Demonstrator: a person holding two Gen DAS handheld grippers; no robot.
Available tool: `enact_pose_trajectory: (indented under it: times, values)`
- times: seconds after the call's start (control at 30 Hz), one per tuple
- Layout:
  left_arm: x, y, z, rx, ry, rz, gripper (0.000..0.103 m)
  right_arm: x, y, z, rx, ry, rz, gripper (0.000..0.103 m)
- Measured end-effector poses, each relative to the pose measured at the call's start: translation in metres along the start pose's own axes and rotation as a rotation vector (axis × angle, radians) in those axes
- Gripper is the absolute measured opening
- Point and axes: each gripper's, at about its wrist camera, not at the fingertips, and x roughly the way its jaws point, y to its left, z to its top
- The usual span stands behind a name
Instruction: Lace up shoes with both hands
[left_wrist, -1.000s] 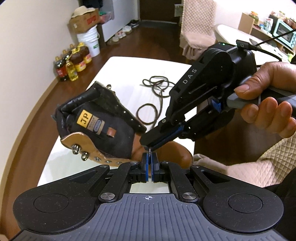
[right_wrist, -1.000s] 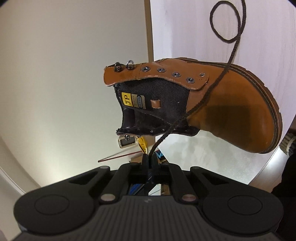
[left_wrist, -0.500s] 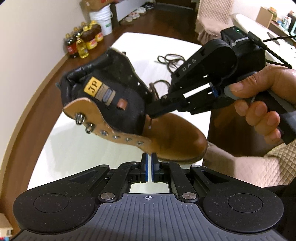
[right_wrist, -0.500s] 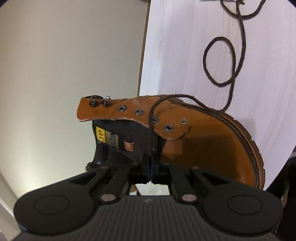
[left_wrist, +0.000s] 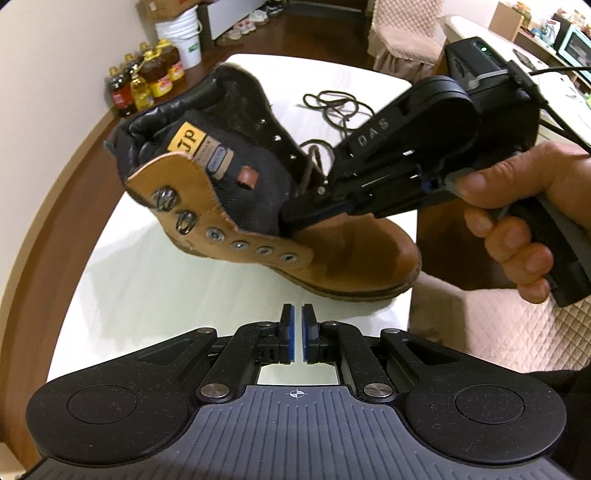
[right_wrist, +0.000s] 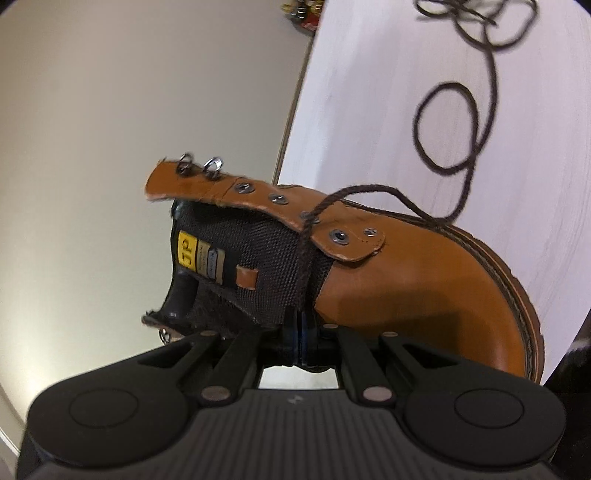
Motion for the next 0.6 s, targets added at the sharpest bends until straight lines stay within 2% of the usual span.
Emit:
enact_pose_trajectory:
  times: [0.1, 0.2, 0.27, 0.4, 0.6]
  values:
    - [0.003, 0.002, 0.000, 0.002, -0.017, 0.010, 0.009, 0.008, 0.003, -0.005, -0.016, 0.030, -0.007, 0.003]
    - [0.011, 0.004, 0.002, 0.008, -0.035, 0.012, 0.025, 0.012, 0.003, -0.008, -0.008, 0.038, -0.008, 0.003]
    - [0.018, 0.005, 0.005, 0.015, -0.041, 0.008, 0.026, 0.013, 0.003, -0.008, -0.004, 0.037, -0.009, 0.003]
    - [0.032, 0.004, 0.008, 0.045, -0.051, -0.003, 0.023, 0.015, 0.005, -0.007, -0.003, 0.043, -0.018, 0.003]
    - [0.043, -0.001, 0.011, 0.086, -0.068, -0.002, 0.006, 0.019, 0.008, -0.007, -0.005, 0.047, -0.025, 0.003]
